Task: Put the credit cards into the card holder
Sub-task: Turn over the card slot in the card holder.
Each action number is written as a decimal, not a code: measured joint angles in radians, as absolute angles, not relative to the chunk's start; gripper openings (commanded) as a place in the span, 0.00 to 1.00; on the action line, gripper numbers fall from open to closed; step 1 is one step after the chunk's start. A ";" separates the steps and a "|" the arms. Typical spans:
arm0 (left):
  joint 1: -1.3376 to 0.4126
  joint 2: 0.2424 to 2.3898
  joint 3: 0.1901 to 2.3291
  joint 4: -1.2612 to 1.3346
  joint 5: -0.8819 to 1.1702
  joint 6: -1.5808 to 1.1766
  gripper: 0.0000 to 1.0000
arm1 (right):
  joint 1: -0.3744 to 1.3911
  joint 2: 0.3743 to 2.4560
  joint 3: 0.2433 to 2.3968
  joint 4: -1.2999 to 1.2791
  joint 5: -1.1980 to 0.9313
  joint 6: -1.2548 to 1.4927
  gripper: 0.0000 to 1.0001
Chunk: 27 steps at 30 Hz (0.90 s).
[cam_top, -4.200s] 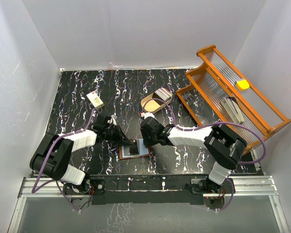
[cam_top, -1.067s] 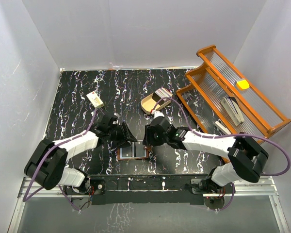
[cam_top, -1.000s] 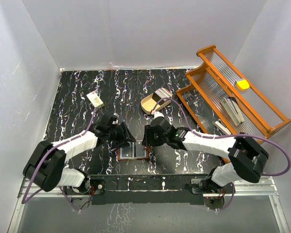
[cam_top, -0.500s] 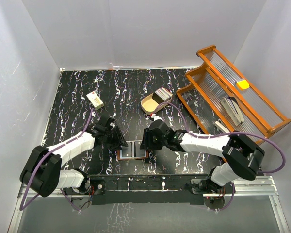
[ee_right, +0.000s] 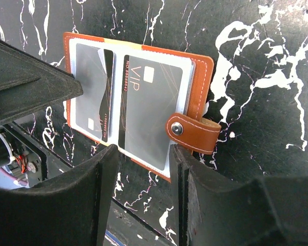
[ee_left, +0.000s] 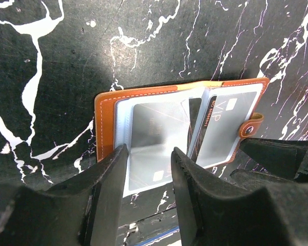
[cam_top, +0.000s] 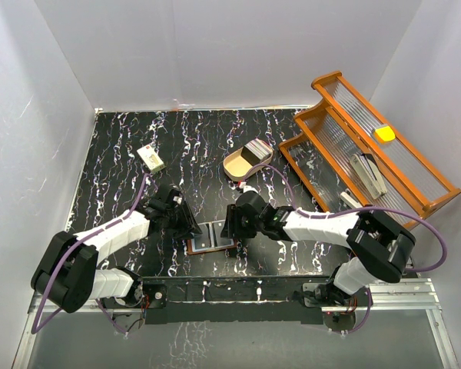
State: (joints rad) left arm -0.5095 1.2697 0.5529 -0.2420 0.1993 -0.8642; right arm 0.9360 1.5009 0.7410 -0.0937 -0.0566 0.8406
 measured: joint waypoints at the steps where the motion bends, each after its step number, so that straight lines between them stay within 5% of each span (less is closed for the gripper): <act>1: -0.509 1.270 0.551 -0.238 0.200 -0.865 0.39 | 0.936 1.501 0.741 -0.094 -0.057 0.841 0.43; 27: -0.507 1.272 0.535 -0.192 0.227 -0.874 0.36 | 0.955 1.532 0.743 -0.120 0.025 0.823 0.47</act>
State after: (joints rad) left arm -0.5072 1.2724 0.5346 -0.1921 0.2268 -0.8738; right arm 0.9554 1.5322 0.7425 -0.1204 0.0246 0.8234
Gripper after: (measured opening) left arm 0.376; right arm 0.467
